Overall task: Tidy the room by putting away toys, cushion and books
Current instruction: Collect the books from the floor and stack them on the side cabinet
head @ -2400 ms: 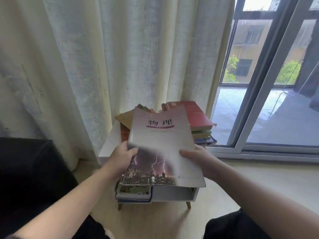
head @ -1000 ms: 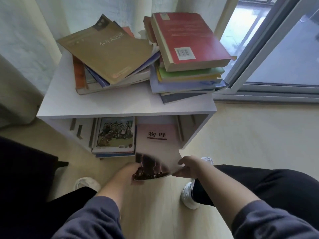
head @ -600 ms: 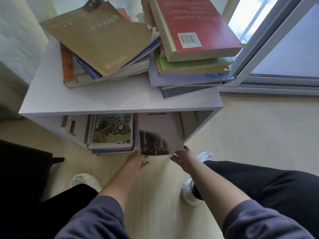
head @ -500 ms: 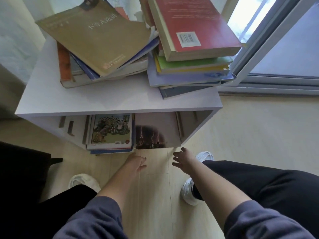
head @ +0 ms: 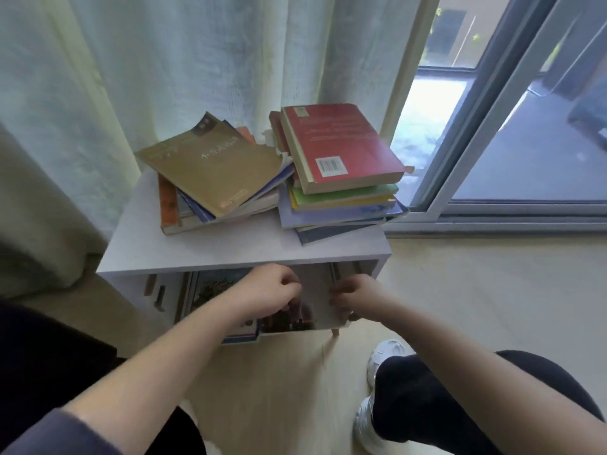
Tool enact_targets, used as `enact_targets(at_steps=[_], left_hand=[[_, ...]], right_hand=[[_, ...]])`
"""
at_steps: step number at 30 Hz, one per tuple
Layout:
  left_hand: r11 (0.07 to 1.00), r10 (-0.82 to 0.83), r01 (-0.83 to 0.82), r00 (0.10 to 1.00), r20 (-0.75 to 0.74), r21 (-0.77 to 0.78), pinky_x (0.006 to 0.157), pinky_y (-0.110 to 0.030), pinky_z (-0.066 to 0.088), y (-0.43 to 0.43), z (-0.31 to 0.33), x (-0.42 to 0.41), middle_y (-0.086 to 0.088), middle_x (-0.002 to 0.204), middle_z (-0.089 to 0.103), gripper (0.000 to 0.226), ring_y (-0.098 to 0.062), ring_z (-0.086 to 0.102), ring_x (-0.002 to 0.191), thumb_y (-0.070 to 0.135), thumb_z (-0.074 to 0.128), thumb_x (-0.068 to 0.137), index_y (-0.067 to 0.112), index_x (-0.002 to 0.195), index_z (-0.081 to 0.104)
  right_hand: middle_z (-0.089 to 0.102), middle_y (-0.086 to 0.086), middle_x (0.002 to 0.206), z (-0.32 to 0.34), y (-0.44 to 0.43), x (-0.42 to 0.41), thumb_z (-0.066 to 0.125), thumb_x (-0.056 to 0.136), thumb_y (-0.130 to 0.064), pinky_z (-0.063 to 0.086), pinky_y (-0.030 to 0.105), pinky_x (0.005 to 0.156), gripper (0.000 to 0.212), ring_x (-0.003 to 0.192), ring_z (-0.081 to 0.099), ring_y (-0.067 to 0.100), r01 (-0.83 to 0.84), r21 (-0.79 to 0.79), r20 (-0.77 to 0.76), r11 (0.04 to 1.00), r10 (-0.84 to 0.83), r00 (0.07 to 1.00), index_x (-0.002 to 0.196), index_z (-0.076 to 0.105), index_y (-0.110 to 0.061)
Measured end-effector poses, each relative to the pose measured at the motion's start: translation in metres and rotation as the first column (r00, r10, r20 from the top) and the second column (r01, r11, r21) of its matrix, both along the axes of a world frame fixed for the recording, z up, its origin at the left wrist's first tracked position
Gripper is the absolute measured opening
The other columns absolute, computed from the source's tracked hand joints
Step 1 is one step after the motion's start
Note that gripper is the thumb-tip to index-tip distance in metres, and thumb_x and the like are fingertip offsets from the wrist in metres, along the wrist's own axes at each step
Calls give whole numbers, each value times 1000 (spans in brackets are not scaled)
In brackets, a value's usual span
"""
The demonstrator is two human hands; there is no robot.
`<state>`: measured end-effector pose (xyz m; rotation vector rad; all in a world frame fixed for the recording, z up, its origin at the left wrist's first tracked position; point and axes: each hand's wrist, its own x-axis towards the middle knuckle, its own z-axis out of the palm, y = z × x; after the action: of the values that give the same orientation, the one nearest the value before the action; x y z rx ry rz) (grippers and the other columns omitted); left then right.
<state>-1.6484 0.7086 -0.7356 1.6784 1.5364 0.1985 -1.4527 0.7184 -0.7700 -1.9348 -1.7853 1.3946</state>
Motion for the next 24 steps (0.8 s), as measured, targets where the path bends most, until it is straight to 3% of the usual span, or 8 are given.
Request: enact_targets(at_steps=[4, 8, 10, 12, 15, 18, 20, 24], left_hand=[[969, 24, -29, 999, 24, 244, 74, -30, 56, 1, 55, 12, 6, 85, 70, 14, -7, 67, 76, 25, 53, 95, 22, 95, 67], [847, 138, -115, 990, -6, 519, 71, -31, 52, 18, 80, 20, 6, 83, 66, 9, -11, 62, 79, 23, 56, 92, 22, 91, 64], [762, 142, -72, 988, -57, 643, 68, -31, 50, 33, 88, 30, 6, 86, 62, 4, -13, 58, 80, 21, 57, 91, 21, 91, 61], [688, 118, 28, 982, -150, 725, 73, -29, 49, 52, 93, 43, 5, 96, 57, 10, -14, 54, 89, 23, 58, 90, 20, 99, 58], [633, 103, 191, 940, -326, 751, 92, -33, 45, 85, 92, 64, 2, 118, 49, 40, -18, 47, 111, 36, 62, 86, 19, 120, 50], [673, 100, 350, 830, -548, 652, 109, -45, 34, 110, 89, 86, -6, 142, 36, 71, -28, 32, 135, 50, 62, 83, 21, 140, 31], [721, 86, 378, 782, -617, 580, 113, -52, 26, 121, 86, 98, -11, 152, 24, 84, -35, 20, 142, 53, 63, 82, 22, 146, 18], [765, 115, 361, 738, -665, 533, 109, -58, 30, 135, 73, 113, -16, 155, 20, 93, -41, 22, 141, 58, 62, 81, 23, 149, 9]], right_hand=[[66, 0, 90, 56, -3, 9, 59, 91, -9, 58, 23, 70, 21, 76, 67, 10, -40, 28, -154, 999, 44, 987, 111, 64, -12], [71, 8, 85, 91, 18, 22, 52, 94, -7, 59, 26, 64, 13, 74, 71, 18, 166, 170, -337, 971, -101, 936, 94, 64, -11], [69, 6, 76, 101, 38, 33, 51, 91, -10, 58, 33, 65, 14, 72, 68, 21, 354, 341, -372, 871, -221, 902, 87, 64, -12], [66, 1, 83, 106, 58, 44, 53, 88, -16, 52, 31, 65, 9, 78, 64, 17, 498, 488, -380, 717, -339, 861, 88, 62, -16], [59, -2, 108, 103, 80, 56, 55, 90, -26, 50, 26, 71, 17, 94, 58, 13, 627, 487, -469, 608, -424, 775, 106, 54, -22], [56, 3, 120, 95, 94, 63, 55, 91, -27, 55, 43, 88, 30, 106, 59, 22, 664, 295, -547, 687, -448, 707, 121, 51, -21], [60, 10, 118, 91, 100, 65, 52, 95, -21, 56, 36, 79, 32, 99, 62, 22, 659, 177, -585, 731, -460, 667, 126, 52, -14], [64, 10, 112, 90, 108, 69, 47, 95, -17, 48, 26, 68, 26, 100, 63, 21, 667, 166, -617, 726, -452, 645, 120, 56, -15]])
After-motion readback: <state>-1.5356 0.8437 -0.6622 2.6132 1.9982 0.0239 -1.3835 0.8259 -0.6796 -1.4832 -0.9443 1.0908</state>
